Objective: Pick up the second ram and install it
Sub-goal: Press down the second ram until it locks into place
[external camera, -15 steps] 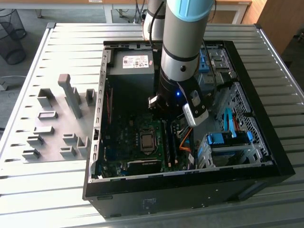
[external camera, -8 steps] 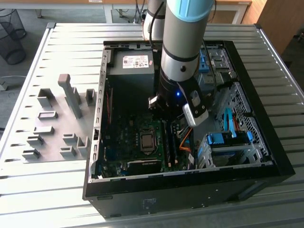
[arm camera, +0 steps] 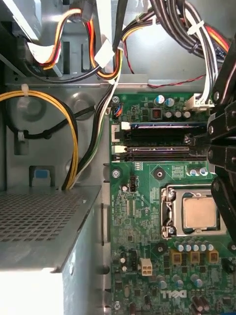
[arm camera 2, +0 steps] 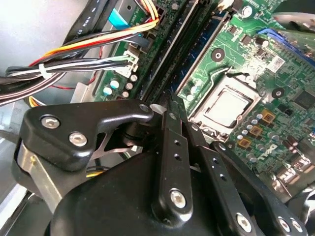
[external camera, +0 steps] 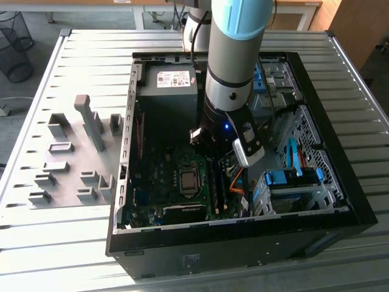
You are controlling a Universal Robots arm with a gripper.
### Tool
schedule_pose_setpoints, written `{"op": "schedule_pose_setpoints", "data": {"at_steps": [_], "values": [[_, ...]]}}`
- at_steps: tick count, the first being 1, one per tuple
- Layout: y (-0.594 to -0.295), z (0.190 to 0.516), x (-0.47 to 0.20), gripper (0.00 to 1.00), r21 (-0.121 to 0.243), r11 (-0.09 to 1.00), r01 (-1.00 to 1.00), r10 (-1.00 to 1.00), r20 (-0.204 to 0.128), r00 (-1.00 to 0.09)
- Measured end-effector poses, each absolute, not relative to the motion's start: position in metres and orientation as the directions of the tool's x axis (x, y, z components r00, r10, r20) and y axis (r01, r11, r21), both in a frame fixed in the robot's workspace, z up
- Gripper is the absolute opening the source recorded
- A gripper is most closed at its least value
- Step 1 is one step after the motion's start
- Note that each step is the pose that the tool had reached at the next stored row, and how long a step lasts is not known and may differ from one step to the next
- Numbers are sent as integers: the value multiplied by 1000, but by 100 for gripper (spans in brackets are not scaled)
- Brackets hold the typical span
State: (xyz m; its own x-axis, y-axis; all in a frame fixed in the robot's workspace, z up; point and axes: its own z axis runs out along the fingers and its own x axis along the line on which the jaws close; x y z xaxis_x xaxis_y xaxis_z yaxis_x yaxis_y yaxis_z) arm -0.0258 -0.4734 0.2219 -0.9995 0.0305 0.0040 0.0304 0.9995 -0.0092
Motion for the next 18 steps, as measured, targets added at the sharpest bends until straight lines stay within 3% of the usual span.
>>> {"op": "schedule_pose_setpoints", "data": {"at_steps": [8, 18], "values": [[-473, 214, -26, 10, -11, 999, 31, 31, 5, -1000], [-473, 233, -26, 10, -9, 999, 30, 31, 9, -999]]}}
